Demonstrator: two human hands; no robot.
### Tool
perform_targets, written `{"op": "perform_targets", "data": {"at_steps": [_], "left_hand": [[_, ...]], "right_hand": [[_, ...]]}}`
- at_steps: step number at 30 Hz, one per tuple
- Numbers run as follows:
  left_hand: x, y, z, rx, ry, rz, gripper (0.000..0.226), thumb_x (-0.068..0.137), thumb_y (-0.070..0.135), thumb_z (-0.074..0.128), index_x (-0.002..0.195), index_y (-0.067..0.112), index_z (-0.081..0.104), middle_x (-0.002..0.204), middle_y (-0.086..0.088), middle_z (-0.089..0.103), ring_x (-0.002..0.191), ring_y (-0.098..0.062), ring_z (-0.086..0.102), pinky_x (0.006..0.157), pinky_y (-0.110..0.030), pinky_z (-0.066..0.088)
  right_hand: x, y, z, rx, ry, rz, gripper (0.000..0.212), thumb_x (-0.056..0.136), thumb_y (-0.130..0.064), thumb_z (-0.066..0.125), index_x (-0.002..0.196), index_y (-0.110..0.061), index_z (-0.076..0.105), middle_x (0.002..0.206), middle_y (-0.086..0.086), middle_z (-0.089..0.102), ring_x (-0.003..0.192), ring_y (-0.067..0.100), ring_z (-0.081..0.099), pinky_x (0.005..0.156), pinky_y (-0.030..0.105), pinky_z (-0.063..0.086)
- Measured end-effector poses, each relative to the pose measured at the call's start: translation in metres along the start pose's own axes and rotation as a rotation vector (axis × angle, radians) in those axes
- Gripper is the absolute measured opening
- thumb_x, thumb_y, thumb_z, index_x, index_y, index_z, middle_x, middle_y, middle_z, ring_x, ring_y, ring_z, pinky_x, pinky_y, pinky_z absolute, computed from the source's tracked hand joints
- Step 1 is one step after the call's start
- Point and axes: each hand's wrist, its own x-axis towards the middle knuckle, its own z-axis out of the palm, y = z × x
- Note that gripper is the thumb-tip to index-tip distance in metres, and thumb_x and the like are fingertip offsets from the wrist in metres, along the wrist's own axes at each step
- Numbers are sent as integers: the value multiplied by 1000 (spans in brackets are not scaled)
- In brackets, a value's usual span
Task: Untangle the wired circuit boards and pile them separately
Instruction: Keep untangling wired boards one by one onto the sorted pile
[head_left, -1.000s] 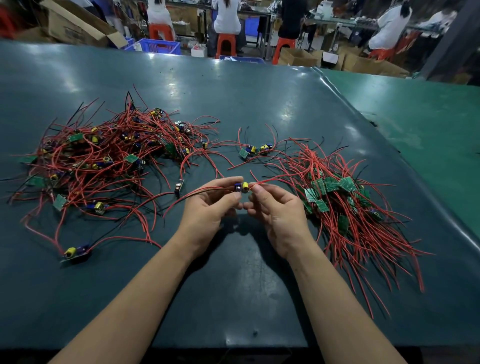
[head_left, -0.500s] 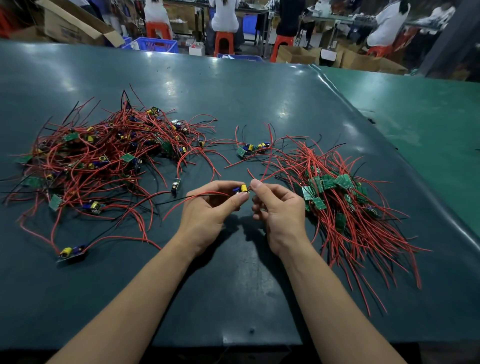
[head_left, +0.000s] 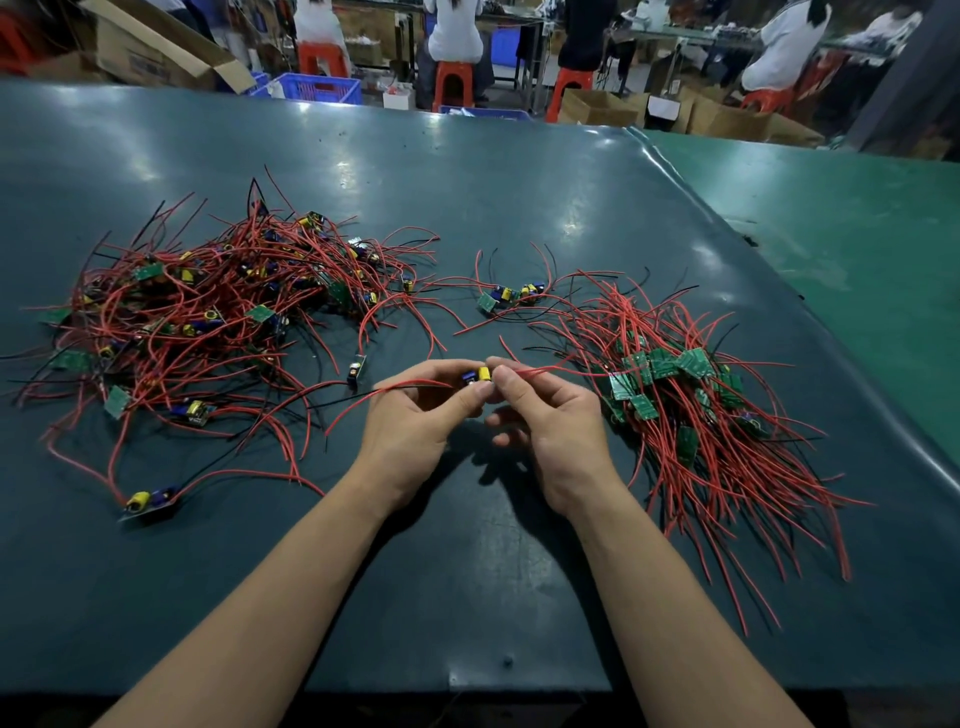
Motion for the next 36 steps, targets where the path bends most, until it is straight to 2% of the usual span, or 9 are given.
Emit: {"op": "perform_targets", "data": {"at_steps": [4,7,13,20,25,32,36], "left_hand": [[-1,3,2,59,5,20,18,75,19,80,92,19,74,83,1,75,72,-11,68,71,-23,55],[-2,4,4,61,12,9,16,78,11,79,92,16,74,78,4,74,70,-10,68,71,-21,54],[-3,7,5,59,-17,3,16,78,11,79,93,14,75,79,0,74,69,-13,69,71,-22,55],[-4,9,4,54,-57,-16,17,77,10,79,93,10,75,78,-1,75,68,-13,68,69,-21,55],[-5,10,3,48,-66,-18,16,77,10,79,92,10,75,77,-2,74,67,-13,67,67,-19,53],[-6,9,2,59,-101,-30,13,78,9,78,90,10,75,76,-2,74,68,-14,68,69,-21,55],[-5,7,0,37,-82,-8,15,77,8,78,92,9,74,77,-1,74,67,-14,68,68,-20,54]], "right_hand": [[2,-1,0,-29,89,-62,9,90,-13,69,84,-12,76,65,0,67,48,6,55,39,18,43],[4,-3,-4,-15,168,-95,18,92,-18,66,78,-12,75,60,-1,62,48,7,51,40,17,40],[9,-6,-12,34,359,-135,23,93,-21,66,74,-14,75,52,-7,54,42,3,44,37,16,35],[11,-8,-16,73,431,-131,27,82,-19,79,56,-17,73,49,-5,56,41,6,44,38,18,35],[13,-11,-23,131,597,-216,27,81,-19,80,59,-14,66,48,-5,54,40,7,42,39,18,33],[18,-8,-26,111,532,-214,32,94,-19,65,70,-15,45,44,-8,43,35,8,39,35,18,29],[20,-4,-30,-82,497,-306,32,96,-23,62,68,-18,46,51,-2,49,38,13,44,40,23,35]]}}
